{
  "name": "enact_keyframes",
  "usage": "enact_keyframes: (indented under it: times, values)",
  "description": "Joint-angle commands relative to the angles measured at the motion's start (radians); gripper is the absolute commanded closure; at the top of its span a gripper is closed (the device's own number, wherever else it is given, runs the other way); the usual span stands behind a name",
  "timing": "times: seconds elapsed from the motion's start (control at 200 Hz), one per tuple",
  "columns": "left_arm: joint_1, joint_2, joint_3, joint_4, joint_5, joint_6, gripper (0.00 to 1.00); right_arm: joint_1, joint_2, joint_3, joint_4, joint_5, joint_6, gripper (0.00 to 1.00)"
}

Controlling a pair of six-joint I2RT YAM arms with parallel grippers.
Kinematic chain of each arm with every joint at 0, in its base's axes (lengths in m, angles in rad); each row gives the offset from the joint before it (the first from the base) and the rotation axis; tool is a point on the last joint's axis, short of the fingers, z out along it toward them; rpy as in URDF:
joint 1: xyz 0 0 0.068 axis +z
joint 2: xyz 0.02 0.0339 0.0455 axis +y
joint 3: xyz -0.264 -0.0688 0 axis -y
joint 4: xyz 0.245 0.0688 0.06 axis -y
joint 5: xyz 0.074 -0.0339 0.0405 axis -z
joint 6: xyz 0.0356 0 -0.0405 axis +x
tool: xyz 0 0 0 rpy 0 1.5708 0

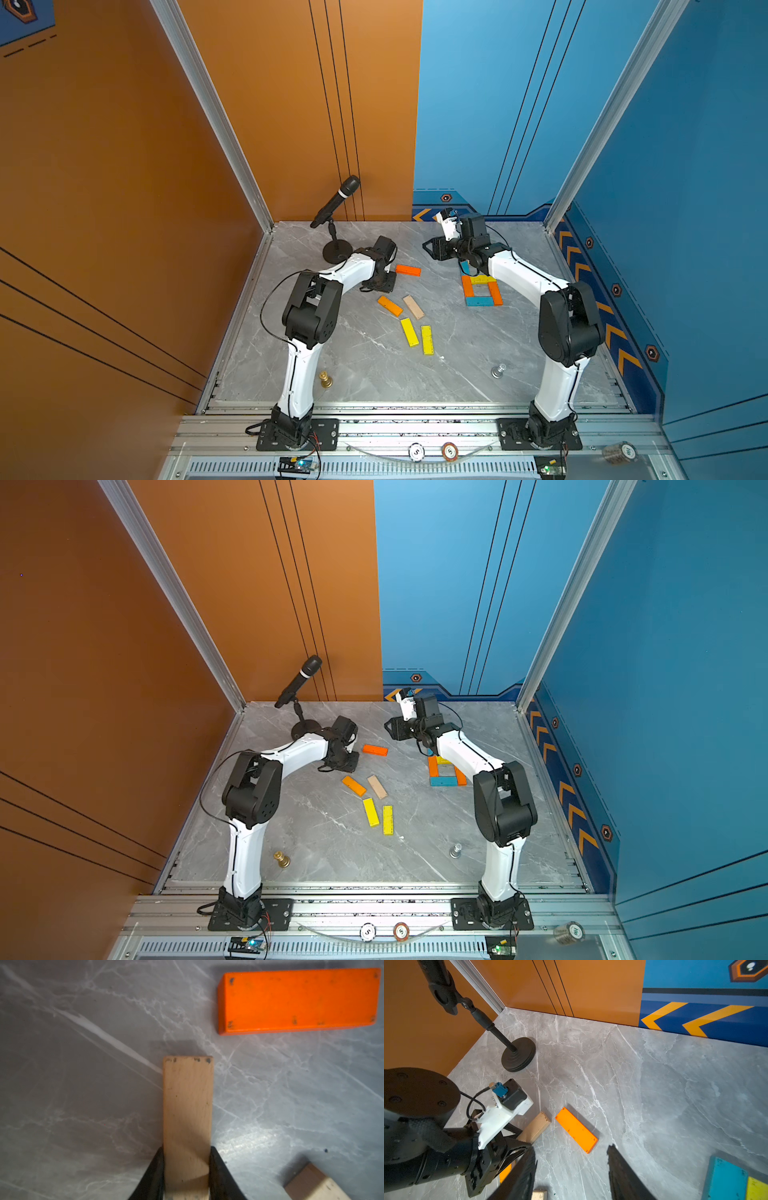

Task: Assemble the number 6 with building blocks
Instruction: Assemble the building block at the center of the board.

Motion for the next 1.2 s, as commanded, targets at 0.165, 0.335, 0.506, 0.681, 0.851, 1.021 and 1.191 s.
enact_keyframes:
  times: [0.165,0.335,0.506,0.681,0.851,1.021,1.191]
  values:
    - [0.017,0.011,0.015,0.014,0.023,-0.073,0.65,0.050,-0.005,-0.009,-0.053,0.127,0.009,0.44]
    - [0.017,0.040,0.053,0.014,0.019,-0.091,0.65,0.076,0.006,-0.022,-0.086,0.170,0.028,0.45]
    - [0.014,0.074,0.101,0.012,0.033,-0.089,0.65,0.089,0.012,-0.041,-0.086,0.183,0.040,0.45]
    - [0.007,0.102,0.135,0.012,0.043,-0.086,0.64,0.100,0.031,-0.042,-0.101,0.202,0.035,0.45]
    - [-0.007,0.115,0.154,0.012,0.048,-0.081,0.64,0.102,0.055,-0.049,-0.108,0.223,0.032,0.46]
    - [-0.021,0.121,0.163,0.013,0.048,-0.080,0.63,0.100,0.079,-0.050,-0.108,0.238,0.032,0.46]
    - [-0.031,0.119,0.157,0.011,0.048,-0.076,0.62,0.094,0.099,-0.046,-0.111,0.246,0.030,0.46]
